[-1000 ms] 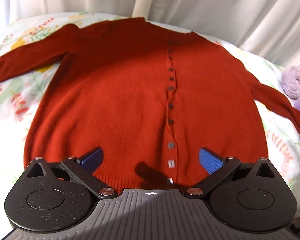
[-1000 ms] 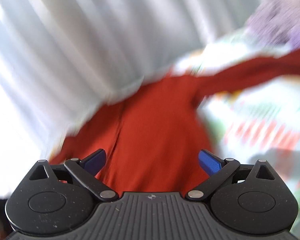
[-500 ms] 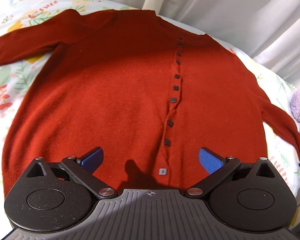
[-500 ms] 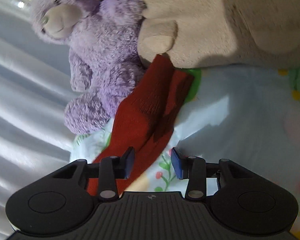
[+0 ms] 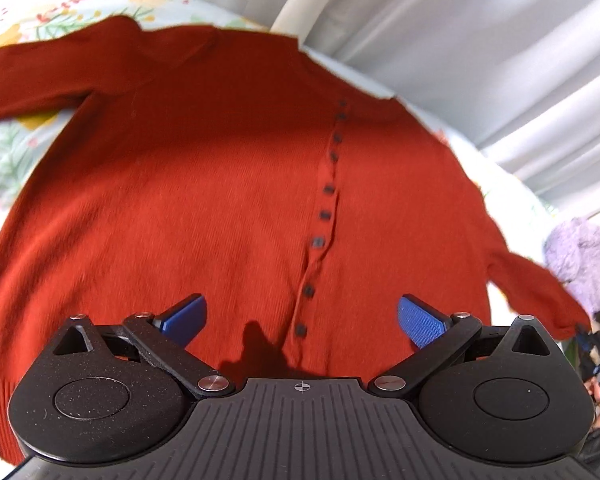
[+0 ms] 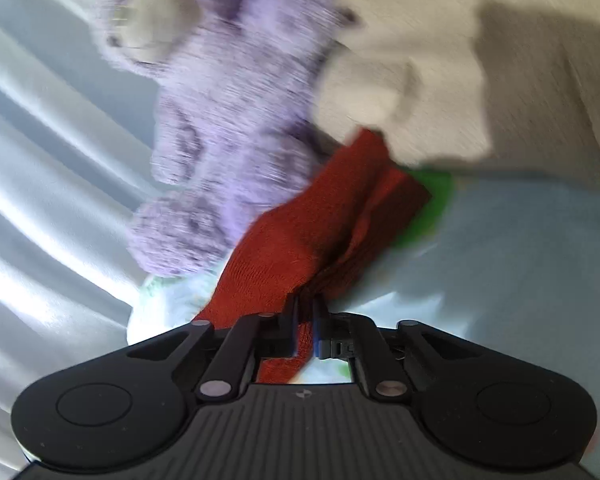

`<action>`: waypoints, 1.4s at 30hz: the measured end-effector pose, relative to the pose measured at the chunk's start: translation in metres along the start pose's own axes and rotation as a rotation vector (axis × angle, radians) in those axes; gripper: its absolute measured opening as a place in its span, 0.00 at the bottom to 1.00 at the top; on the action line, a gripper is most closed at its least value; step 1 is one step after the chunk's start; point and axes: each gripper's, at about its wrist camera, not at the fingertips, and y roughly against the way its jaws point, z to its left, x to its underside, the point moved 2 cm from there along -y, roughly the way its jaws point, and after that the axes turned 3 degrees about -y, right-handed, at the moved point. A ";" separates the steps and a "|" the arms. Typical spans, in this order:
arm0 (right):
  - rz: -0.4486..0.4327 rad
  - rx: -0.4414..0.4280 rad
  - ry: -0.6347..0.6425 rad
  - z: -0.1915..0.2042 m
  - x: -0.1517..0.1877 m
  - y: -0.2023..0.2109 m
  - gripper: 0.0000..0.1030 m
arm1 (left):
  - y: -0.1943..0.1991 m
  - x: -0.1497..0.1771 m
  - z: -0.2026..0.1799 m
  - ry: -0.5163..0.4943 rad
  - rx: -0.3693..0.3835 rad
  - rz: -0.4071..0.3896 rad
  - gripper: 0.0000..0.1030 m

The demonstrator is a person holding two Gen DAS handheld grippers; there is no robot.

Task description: Fold small clothes

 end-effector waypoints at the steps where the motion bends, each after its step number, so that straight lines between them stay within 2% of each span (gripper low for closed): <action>1: -0.015 -0.036 0.040 0.016 0.002 0.007 0.05 | 0.001 -0.004 0.001 0.000 0.016 -0.012 1.00; 4: -0.017 -0.230 0.259 0.092 0.031 0.039 0.03 | 0.001 -0.017 0.001 0.001 0.078 -0.049 1.00; 6: 0.089 -0.438 0.396 0.145 0.074 0.060 0.00 | -0.001 -0.026 0.002 0.002 0.122 -0.062 1.00; 8: 0.217 -0.600 0.560 0.187 0.129 0.082 0.00 | -0.003 -0.032 0.003 0.012 0.158 -0.072 1.00; 9: 0.263 -0.654 0.602 0.197 0.151 0.089 0.00 | -0.005 -0.035 0.004 0.009 0.181 -0.073 1.00; 10: 0.290 -0.672 0.615 0.200 0.168 0.091 0.02 | -0.008 -0.037 0.004 0.004 0.192 -0.061 1.00; 12: 0.322 -0.628 0.654 0.197 0.188 0.086 0.02 | -0.013 -0.037 0.007 0.005 0.203 -0.039 1.00; 14: 0.290 -0.505 0.697 0.185 0.190 0.074 0.06 | -0.017 -0.038 0.008 0.009 0.216 -0.025 1.00; 16: 0.259 -0.399 0.690 0.171 0.176 0.060 0.07 | -0.019 -0.038 0.005 0.012 0.219 -0.014 1.00; 18: 0.246 -0.304 0.629 0.158 0.154 0.043 0.07 | -0.020 -0.037 0.001 0.004 0.226 -0.013 1.00; 19: 0.216 -0.250 0.640 0.152 0.146 0.039 0.10 | -0.021 -0.036 0.000 -0.004 0.228 -0.009 1.00; 21: 0.089 -0.116 0.807 0.148 0.140 0.027 0.26 | -0.024 -0.031 -0.001 -0.018 0.222 0.006 1.00; 22: 0.032 -0.061 0.895 0.151 0.139 0.020 0.38 | -0.026 -0.028 0.000 -0.019 0.216 0.018 1.00; 23: 0.008 -0.034 0.955 0.152 0.139 0.011 0.42 | -0.028 -0.026 0.002 -0.017 0.211 0.032 1.00; 27: 0.036 0.039 1.125 0.158 0.150 -0.031 0.41 | -0.031 -0.019 0.014 0.003 0.181 0.061 1.00; 30: 0.004 0.111 1.256 0.163 0.162 -0.061 0.41 | -0.027 -0.018 0.025 0.017 0.157 0.044 1.00; 31: 0.017 0.109 1.260 0.163 0.163 -0.068 0.36 | -0.025 -0.018 0.028 0.022 0.149 0.039 1.00; 32: 0.031 0.095 1.252 0.164 0.163 -0.072 0.27 | -0.024 -0.018 0.031 0.027 0.143 0.035 1.00; 33: 0.049 0.076 1.244 0.166 0.164 -0.075 0.05 | -0.023 -0.019 0.035 0.032 0.140 0.032 1.00; 35: 0.042 0.068 1.213 0.173 0.164 -0.076 0.05 | -0.021 -0.020 0.040 0.036 0.140 0.025 1.00; 37: 0.030 -0.003 1.129 0.188 0.164 -0.059 0.05 | -0.021 -0.023 0.042 0.041 0.152 0.015 1.00; 39: 0.055 -0.167 1.082 0.210 0.176 -0.027 0.05 | -0.024 -0.028 0.042 0.051 0.197 0.004 1.00; 42: 0.181 -0.492 1.128 0.233 0.223 0.033 0.06 | -0.032 -0.034 0.042 0.071 0.279 -0.013 1.00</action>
